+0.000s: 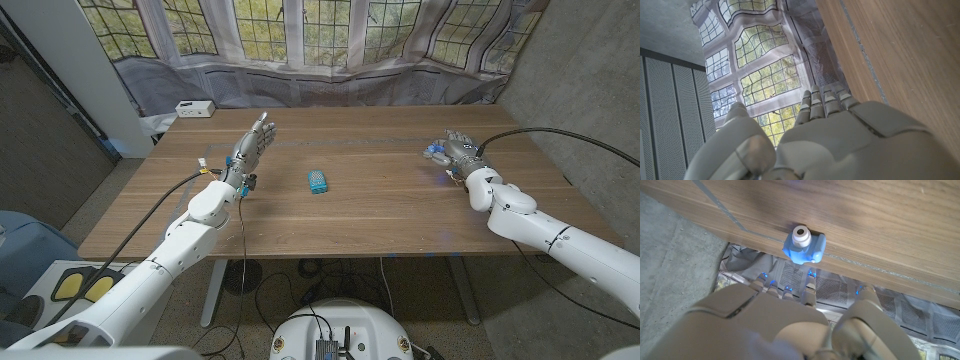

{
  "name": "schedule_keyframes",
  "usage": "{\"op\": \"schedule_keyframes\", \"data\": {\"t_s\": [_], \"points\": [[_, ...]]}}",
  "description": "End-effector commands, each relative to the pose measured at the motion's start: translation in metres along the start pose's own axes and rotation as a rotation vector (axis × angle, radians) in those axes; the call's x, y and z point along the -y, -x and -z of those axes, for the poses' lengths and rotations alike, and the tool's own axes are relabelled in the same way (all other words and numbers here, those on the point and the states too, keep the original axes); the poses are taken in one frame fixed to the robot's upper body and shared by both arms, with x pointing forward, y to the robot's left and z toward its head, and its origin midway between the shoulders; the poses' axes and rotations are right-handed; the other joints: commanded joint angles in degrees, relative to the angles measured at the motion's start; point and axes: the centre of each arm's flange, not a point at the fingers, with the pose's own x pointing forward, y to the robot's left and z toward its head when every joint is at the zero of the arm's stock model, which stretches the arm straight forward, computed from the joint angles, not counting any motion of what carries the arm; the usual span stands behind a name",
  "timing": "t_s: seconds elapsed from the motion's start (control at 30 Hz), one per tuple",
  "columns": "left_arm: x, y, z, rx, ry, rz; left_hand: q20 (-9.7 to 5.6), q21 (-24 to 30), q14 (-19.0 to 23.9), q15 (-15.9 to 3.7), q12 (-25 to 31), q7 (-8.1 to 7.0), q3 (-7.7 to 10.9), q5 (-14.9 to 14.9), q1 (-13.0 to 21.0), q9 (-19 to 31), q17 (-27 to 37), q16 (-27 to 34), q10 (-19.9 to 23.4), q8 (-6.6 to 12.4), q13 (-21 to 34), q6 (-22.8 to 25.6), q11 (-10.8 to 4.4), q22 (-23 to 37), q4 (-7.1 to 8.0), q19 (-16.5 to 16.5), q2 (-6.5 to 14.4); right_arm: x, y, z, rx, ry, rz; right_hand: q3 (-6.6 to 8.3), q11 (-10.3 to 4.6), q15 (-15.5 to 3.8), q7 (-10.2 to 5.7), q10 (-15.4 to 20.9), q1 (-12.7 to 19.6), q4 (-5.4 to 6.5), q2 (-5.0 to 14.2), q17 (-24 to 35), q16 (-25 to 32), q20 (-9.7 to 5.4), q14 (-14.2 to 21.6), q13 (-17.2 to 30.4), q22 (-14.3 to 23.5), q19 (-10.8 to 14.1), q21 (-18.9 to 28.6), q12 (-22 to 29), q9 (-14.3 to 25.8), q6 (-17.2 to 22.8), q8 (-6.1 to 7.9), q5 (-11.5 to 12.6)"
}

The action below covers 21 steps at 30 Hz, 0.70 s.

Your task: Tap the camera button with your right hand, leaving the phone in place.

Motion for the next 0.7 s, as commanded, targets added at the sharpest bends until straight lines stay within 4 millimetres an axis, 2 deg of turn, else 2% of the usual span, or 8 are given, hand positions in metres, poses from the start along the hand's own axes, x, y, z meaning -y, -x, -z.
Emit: {"op": "schedule_keyframes", "data": {"t_s": [0.03,0.7], "points": [[-0.0006,-0.0022,-0.0003,-0.005,-0.002,0.000,0.52,-0.21,0.26,0.11,-0.08,0.15,0.02,-0.18,0.15,0.10,0.16,-0.08,0.30,-0.03,0.28,0.33,-0.10,0.08,-0.24,-0.07,0.67,-0.0025,-0.0054,0.0007,-0.003,-0.001,-0.012,0.50,-0.19,-0.62,-0.27,-7.14,0.02,0.06,0.49,0.17,0.21,-0.26,-14.38,0.21,0.32,-11.98,0.33,0.38,0.09,0.34,-0.20,-0.18],[-0.0005,-0.0053,0.0017,-0.012,0.002,0.000,0.70,-0.28,0.28,0.03,-0.21,0.07,-0.02,-0.18,0.10,0.11,0.16,-0.08,0.24,0.05,0.29,0.61,-0.21,0.08,-0.32,-0.32,0.71,-0.0040,-0.0070,0.0013,-0.004,0.006,-0.024,0.68,-0.48,-0.59,-0.71,-5.87,0.17,-0.04,0.48,0.12,0.54,-0.15,-13.55,0.20,0.31,-11.55,0.63,1.00,0.08,1.58,0.00,-0.22]]}}
